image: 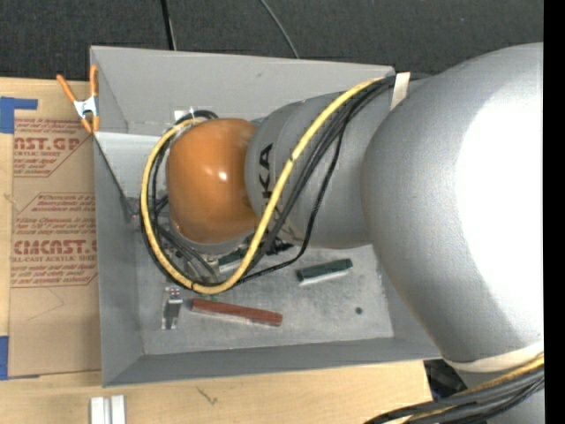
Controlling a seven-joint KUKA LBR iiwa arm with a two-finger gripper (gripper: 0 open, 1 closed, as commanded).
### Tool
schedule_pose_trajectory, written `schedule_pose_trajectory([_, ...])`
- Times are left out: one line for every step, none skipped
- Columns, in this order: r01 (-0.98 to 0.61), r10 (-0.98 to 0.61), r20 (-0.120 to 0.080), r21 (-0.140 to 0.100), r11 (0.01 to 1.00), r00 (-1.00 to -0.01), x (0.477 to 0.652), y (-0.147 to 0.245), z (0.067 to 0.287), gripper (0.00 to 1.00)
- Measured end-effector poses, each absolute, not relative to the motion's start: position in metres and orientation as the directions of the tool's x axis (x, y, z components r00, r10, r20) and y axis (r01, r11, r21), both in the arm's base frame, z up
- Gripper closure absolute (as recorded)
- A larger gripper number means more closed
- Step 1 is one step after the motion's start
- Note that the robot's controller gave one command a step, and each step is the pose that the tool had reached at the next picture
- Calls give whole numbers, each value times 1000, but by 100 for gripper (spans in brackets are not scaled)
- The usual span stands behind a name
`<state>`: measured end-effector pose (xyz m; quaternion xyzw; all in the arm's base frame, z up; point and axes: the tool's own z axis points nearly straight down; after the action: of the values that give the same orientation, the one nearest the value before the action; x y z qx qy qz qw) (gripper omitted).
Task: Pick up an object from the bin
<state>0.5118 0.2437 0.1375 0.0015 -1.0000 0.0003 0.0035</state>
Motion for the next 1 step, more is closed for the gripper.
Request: schedule_pose_trajectory([0,0,0,1,1000,-1000,514,243,141,0])
